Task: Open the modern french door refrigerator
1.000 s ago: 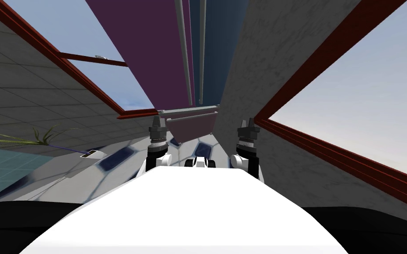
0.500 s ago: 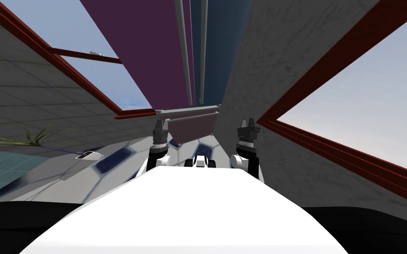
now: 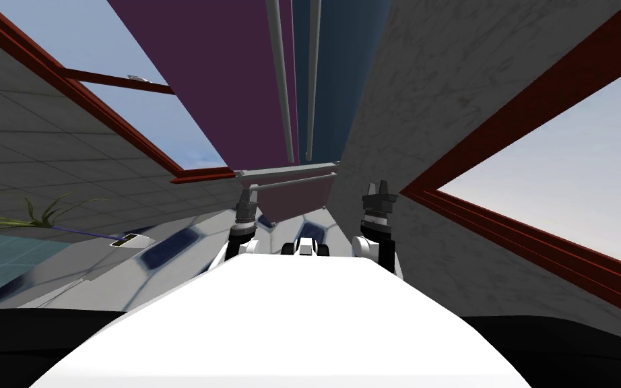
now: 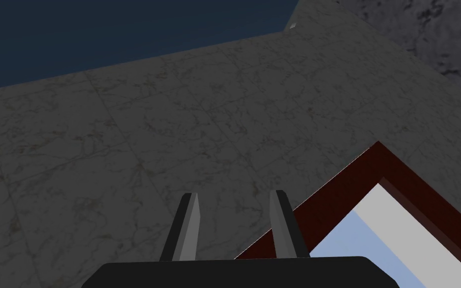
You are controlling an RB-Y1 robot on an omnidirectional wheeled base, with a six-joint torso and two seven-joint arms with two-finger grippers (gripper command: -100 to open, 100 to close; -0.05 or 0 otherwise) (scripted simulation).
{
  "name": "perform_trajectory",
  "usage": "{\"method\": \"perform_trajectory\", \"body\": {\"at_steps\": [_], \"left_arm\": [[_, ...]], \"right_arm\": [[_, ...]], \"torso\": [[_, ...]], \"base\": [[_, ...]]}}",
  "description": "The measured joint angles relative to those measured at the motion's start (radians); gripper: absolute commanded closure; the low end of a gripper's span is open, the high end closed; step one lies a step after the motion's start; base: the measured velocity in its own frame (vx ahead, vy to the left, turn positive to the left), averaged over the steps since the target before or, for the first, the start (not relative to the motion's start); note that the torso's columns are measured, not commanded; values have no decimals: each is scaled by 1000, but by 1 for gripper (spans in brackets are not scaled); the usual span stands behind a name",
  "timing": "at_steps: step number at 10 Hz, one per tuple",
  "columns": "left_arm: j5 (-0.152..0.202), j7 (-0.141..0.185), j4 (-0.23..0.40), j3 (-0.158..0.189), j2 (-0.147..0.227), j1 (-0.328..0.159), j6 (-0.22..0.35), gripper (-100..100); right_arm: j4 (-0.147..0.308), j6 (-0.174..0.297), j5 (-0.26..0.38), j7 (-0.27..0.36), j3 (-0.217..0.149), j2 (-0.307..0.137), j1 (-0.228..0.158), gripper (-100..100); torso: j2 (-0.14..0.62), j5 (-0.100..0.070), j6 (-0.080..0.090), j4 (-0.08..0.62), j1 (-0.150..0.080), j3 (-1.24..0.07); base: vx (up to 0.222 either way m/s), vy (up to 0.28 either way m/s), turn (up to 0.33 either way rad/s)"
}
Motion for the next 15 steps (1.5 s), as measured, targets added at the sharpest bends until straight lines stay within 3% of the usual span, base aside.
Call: {"method": "perform_trajectory", "body": {"at_steps": [6,15], "left_arm": [[28,20,173,28,20,-22,-106,-100],[61,41,418,58,17,-48,-257,-100]], "right_arm": [[0,0,0,0,0,0,0,0],[0,0,0,0,0,0,0,0]], "torso": [[1,0,0,0,1,1],[2,0,0,1,1,2]], "base": [[108,15,17],[110,9,20]]}}
